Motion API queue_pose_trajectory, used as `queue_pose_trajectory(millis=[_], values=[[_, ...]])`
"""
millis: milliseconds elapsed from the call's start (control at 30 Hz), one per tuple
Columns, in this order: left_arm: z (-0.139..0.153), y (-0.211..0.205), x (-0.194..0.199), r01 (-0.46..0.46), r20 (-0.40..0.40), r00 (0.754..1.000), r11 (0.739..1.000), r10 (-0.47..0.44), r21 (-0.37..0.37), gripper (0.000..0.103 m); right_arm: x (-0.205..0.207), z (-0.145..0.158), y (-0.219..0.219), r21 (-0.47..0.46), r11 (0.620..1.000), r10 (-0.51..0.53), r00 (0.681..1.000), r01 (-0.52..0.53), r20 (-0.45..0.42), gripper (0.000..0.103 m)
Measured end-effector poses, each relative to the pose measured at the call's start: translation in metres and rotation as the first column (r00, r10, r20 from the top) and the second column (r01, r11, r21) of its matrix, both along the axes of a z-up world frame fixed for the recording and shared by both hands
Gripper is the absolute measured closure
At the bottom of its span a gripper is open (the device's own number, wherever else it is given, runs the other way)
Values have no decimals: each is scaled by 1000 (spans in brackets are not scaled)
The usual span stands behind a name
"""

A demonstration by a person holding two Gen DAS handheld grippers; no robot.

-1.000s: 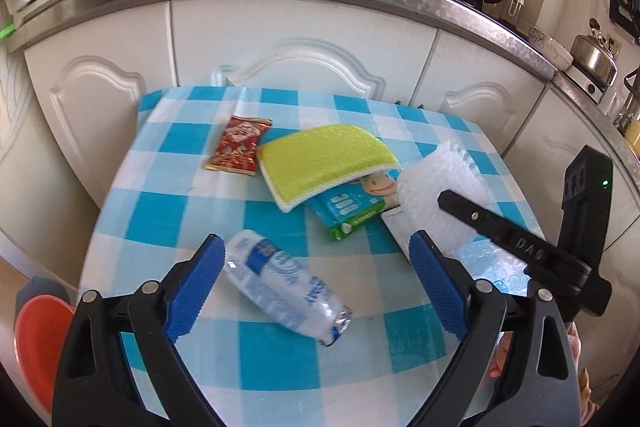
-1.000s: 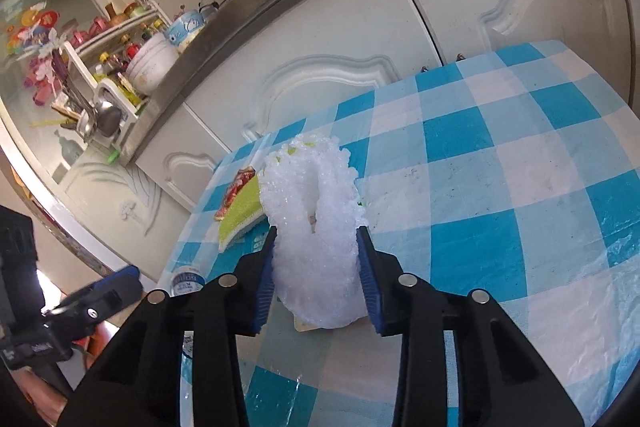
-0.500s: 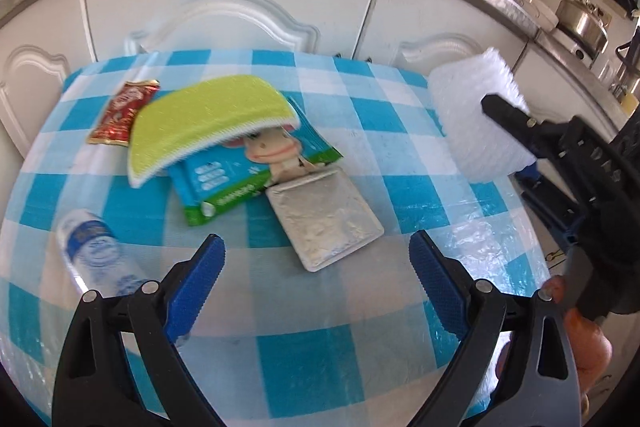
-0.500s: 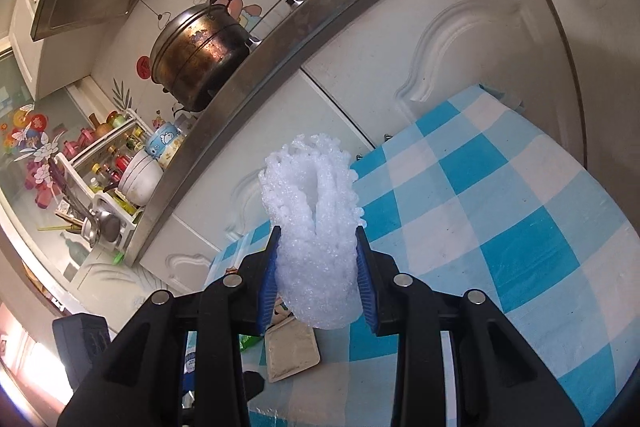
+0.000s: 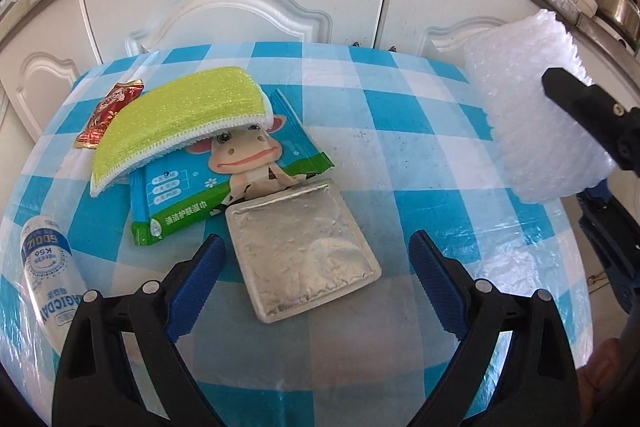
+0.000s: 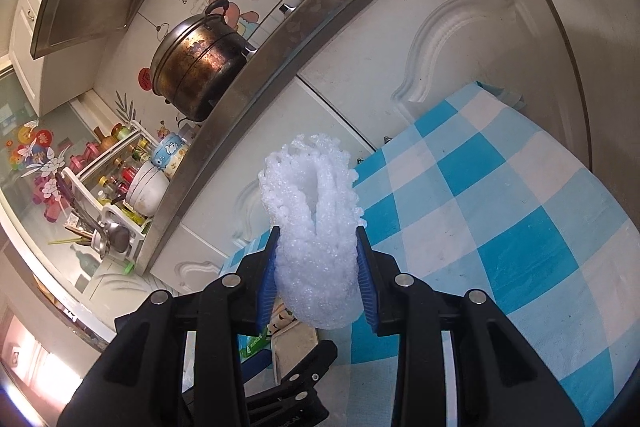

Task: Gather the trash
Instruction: 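Grasp the white foam net with the right tool, then grasp the silver foil tray with the left tool while the right tool holds the foam net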

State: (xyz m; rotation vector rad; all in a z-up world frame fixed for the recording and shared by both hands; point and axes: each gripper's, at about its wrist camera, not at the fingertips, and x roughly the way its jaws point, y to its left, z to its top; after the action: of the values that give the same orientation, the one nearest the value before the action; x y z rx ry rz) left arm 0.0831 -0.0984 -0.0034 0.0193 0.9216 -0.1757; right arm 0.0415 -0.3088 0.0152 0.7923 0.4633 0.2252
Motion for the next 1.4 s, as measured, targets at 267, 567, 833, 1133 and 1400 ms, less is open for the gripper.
queue_pose_trajectory(millis=[267, 567, 833, 1133, 1400], values=[[1, -1, 1, -33, 31, 999, 999, 32, 31, 38, 3, -3, 0, 20, 1000, 14, 1000, -14, -19, 67], [1, 3, -10, -16, 29, 999, 1000, 15, 23, 39, 7, -3, 7, 19, 998, 53, 998, -52, -27, 66], [8, 22, -36, -7, 29, 1000, 1000, 6, 5, 39, 14, -7, 16, 5, 995, 101, 993, -101, -63, 66], [17, 50, -73, 5, 13, 1000, 1000, -5, -6, 39, 23, -14, 39, -6, 976, 216, 970, -218, -107, 66], [28, 82, -106, -5, 16, 1000, 1000, 5, -17, 39, 25, -17, 54, -12, 955, 294, 948, -297, -118, 64]])
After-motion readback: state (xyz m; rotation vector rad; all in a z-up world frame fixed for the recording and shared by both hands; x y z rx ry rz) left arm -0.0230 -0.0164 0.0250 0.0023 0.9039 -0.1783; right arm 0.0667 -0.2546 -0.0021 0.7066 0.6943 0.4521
